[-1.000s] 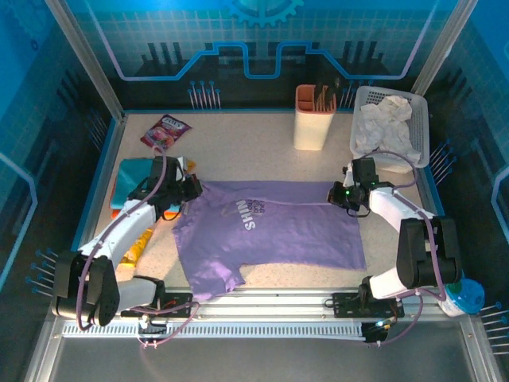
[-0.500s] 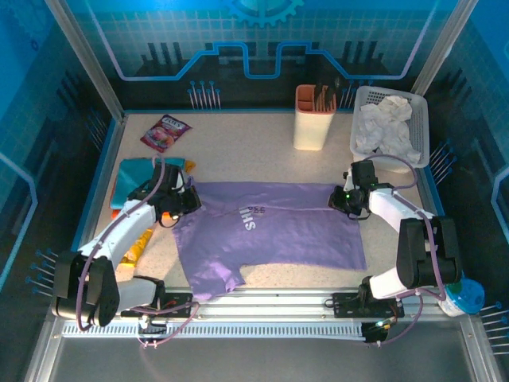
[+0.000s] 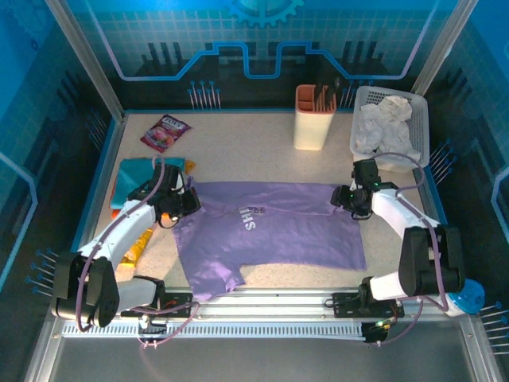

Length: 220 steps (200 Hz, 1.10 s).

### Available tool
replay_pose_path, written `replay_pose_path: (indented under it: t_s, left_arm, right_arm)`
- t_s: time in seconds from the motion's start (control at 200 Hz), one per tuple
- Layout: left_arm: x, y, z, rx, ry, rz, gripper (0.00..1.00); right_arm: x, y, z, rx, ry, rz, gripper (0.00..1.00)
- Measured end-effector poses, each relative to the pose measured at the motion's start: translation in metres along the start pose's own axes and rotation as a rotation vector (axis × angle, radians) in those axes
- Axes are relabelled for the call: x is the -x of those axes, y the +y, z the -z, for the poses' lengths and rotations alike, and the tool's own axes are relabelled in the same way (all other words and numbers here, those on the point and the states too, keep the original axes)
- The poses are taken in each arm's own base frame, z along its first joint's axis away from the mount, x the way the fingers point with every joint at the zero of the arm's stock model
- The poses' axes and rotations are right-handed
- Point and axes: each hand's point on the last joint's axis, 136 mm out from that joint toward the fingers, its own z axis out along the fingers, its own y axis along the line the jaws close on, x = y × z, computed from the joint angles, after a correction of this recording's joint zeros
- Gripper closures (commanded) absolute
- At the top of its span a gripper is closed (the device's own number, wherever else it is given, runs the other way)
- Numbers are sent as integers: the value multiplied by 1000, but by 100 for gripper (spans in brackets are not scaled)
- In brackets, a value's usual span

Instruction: Fold and stack the t-shirts

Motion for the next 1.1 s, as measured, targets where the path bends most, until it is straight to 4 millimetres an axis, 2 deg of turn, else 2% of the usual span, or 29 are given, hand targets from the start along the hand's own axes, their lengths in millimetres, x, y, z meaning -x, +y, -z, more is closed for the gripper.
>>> replay_pose_path:
  t_s: [0.12, 0.235, 0.295, 0.365, 0.57, 0.8, 1.101]
  left_arm:
    - [0, 0, 0, 0, 0, 0, 100]
    - [0, 0, 0, 0, 0, 0, 100]
    - [0, 0, 0, -1, 0, 0, 100]
    - [0, 0, 0, -1, 0, 0, 100]
    - [0, -1, 0, -4, 1, -1, 100]
    - [1, -2, 0, -12, -3, -2, 100]
    - [3, -4, -1, -19, -7, -4, 100]
  right_arm:
    - [5, -11, 10, 10, -48, -54, 51]
    - [-8, -28, 4, 9, -27, -137, 67]
    - [-16, -33, 0, 14, -3, -163, 71]
    - [-21, -34, -5, 29, 17, -191, 72]
    - [-18, -29, -19, 85, 33, -250, 74]
    - [-10, -23, -21, 124, 10, -264, 71]
    - [-10, -22, -33, 134, 25, -278, 74]
